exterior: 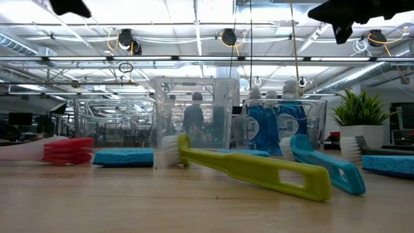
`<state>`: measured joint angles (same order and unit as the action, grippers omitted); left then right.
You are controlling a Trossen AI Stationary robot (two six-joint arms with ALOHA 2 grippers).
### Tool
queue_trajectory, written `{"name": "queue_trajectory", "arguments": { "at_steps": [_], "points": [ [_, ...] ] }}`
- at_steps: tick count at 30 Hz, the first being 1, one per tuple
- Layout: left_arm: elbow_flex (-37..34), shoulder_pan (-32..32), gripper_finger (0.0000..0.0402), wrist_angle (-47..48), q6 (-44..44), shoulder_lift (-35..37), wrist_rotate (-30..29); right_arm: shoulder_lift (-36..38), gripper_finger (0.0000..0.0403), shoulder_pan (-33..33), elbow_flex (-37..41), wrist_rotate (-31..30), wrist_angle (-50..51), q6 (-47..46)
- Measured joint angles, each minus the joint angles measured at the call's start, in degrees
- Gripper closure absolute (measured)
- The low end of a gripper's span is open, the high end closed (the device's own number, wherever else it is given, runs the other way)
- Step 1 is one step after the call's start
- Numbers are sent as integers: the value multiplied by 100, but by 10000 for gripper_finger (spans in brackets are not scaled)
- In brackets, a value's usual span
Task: Pick & Place Kitchen Sink Supplies
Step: Put the blue dishwashing liquid into the right transparent bin
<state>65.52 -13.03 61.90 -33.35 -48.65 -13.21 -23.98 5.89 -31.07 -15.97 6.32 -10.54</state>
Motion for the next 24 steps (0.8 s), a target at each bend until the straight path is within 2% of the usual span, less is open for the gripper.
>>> {"name": "queue_trajectory", "arguments": {
  "at_steps": [4, 7, 18, 24],
  "points": [
    [487, -439, 96, 938, -1100, -529, 80, 167, 402, 0, 0, 151, 397, 2],
    [703, -797, 96, 1261, -1852, -731, 83, 338, 402, 0, 0, 151, 754, -77],
    [843, -2112, 96, 1502, -4415, -837, 128, 1088, 403, 0, 7, 564, 1308, 18],
    [843, -2667, 96, 1989, -6001, -951, 878, 1437, 403, 0, 487, 566, 923, -81]
  ]
}}
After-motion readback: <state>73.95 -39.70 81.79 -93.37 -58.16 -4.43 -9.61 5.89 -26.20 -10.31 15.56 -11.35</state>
